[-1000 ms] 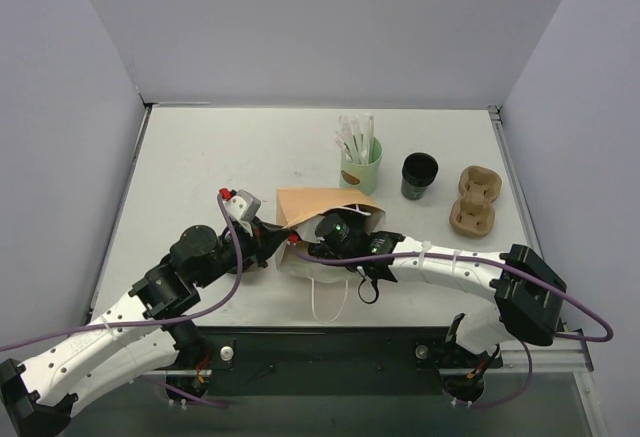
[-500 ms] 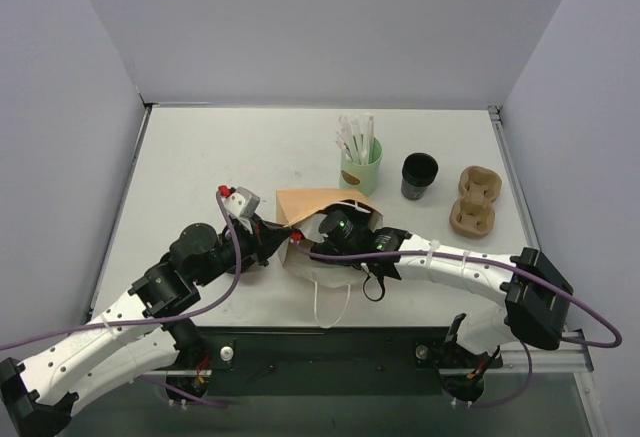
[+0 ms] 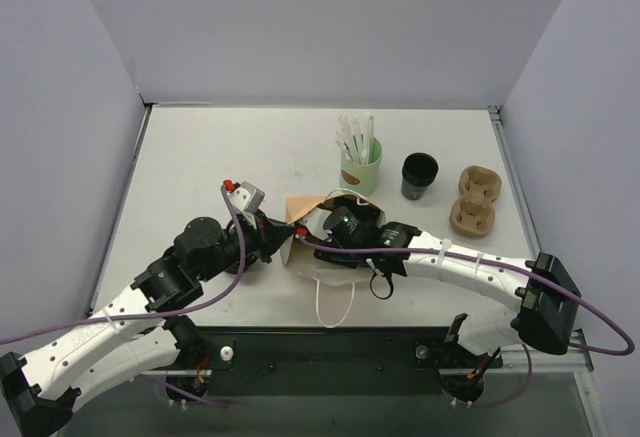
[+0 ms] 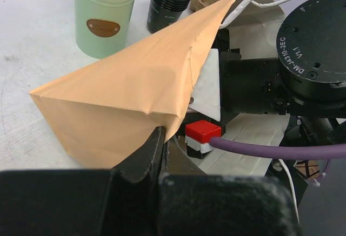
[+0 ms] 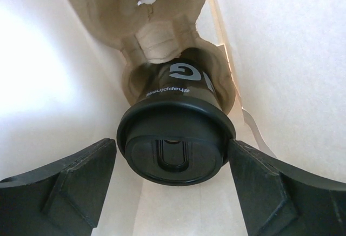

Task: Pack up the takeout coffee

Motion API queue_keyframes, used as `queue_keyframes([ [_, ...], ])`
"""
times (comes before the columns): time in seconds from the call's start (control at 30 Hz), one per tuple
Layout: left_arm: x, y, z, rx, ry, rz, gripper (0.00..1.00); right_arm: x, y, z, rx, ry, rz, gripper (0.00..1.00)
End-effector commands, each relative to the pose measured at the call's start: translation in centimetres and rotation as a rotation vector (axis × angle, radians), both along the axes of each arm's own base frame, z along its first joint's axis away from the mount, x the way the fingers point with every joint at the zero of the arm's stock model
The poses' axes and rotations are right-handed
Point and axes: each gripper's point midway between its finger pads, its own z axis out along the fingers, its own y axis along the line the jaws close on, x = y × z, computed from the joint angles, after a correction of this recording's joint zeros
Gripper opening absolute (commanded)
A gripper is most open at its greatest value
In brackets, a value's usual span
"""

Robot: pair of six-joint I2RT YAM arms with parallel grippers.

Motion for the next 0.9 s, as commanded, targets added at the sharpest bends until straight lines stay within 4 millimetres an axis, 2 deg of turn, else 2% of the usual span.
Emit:
queue_keyframes([
  [0.0, -0.4, -0.6, 2.7, -0.049, -0.014, -0.028, 0.00, 0.2, -0.4, 3.0, 0.077, -0.022, -0.058, 0.86],
  [0.33, -0.5, -1.2, 3.3, -0.042, 0.002, -0.054, 0.00, 0.1, -0.8, 4.9, 0.122, -0.024, -0.083, 0.87],
  [0.6, -0.7, -1.6, 3.2, -0.053, 0.033, -0.064, 0.00, -1.3, -0.6, 5.7, 0.162, 0.035, -0.042, 0.91],
  [0.87, -1.0, -1.9, 3.3, -0.053, 0.039, -0.085, 0.00, -1.6, -1.0, 6.2, 0.159, 0.051, -0.058, 0.92],
])
